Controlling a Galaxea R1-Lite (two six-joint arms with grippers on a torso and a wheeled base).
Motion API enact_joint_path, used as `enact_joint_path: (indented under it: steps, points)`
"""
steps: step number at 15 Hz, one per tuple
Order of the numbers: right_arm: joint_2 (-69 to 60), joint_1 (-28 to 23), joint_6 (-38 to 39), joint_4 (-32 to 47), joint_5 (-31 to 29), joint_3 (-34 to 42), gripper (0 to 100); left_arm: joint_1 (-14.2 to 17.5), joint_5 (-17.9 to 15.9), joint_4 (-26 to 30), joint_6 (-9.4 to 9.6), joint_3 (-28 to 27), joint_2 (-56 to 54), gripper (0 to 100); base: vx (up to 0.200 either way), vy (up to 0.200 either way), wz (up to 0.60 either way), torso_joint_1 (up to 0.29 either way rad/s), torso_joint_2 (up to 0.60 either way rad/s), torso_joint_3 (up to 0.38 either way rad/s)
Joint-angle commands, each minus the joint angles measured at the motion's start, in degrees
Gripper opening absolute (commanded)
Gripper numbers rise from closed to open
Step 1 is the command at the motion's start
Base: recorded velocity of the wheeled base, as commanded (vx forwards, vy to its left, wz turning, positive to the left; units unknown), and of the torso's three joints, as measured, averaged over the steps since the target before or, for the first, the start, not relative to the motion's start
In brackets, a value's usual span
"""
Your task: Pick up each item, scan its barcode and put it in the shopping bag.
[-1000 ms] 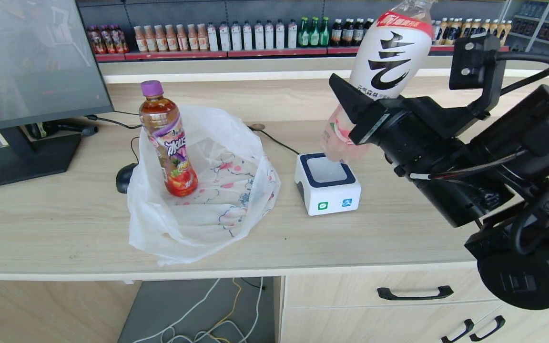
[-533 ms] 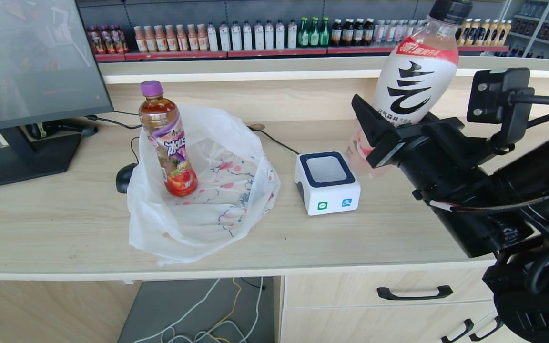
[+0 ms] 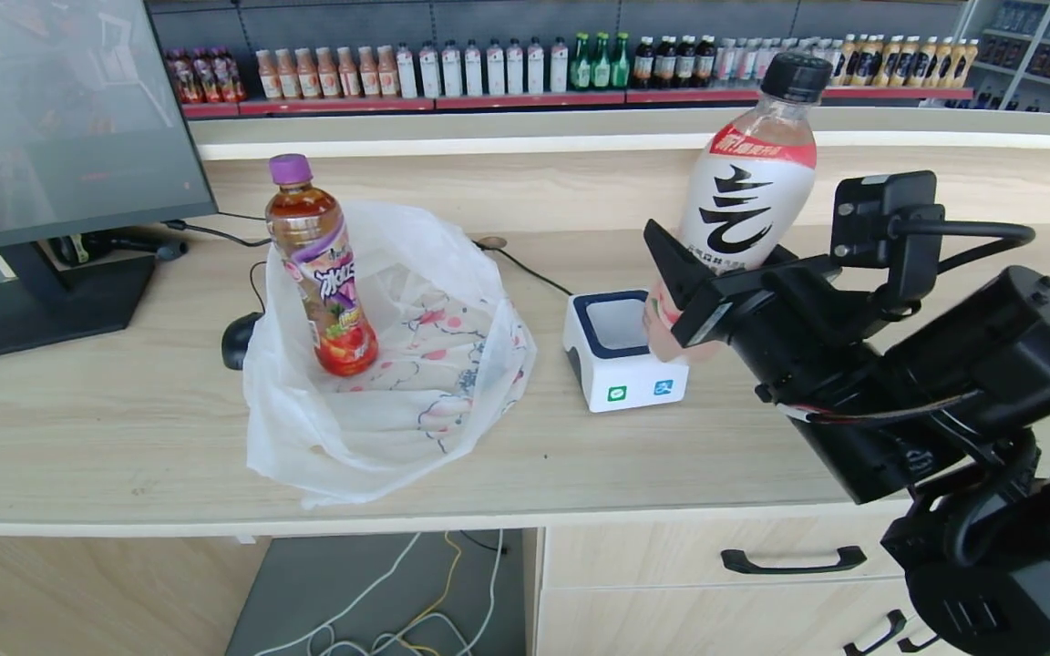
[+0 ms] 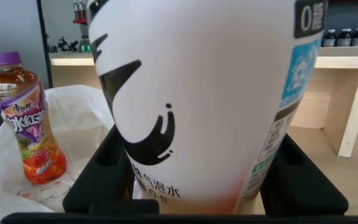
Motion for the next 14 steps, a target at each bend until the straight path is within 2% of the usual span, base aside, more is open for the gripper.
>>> enact_joint_path:
  steps: [1, 5, 8, 14]
  points:
    - [1.1, 0.1, 0.0, -0.1, 0.1, -1.0, 0, 0.0, 0.0, 0.0, -0.01, 0.0, 0.0, 100, 0.0, 0.0, 0.0, 0.0, 0.0, 0.0]
    - [1.8, -0.3, -0.1, -0.1, -0.1, -3.9, 0, 0.0, 0.0, 0.0, -0.01, 0.0, 0.0, 100, 0.0, 0.0, 0.0, 0.0, 0.0, 0.0]
    - [1.6, -0.3, 1.5, -0.1, -2.6, -4.4, 0, 0.0, 0.0, 0.0, -0.01, 0.0, 0.0, 100, 0.0, 0.2, 0.0, -0.001, -0.01, 0.002]
    - [1.4, -0.3, 2.0, -0.1, -2.7, -4.3, 0, 0.0, 0.0, 0.0, -0.01, 0.0, 0.0, 100, 0.0, 0.2, 0.0, 0.002, 0.0, 0.0]
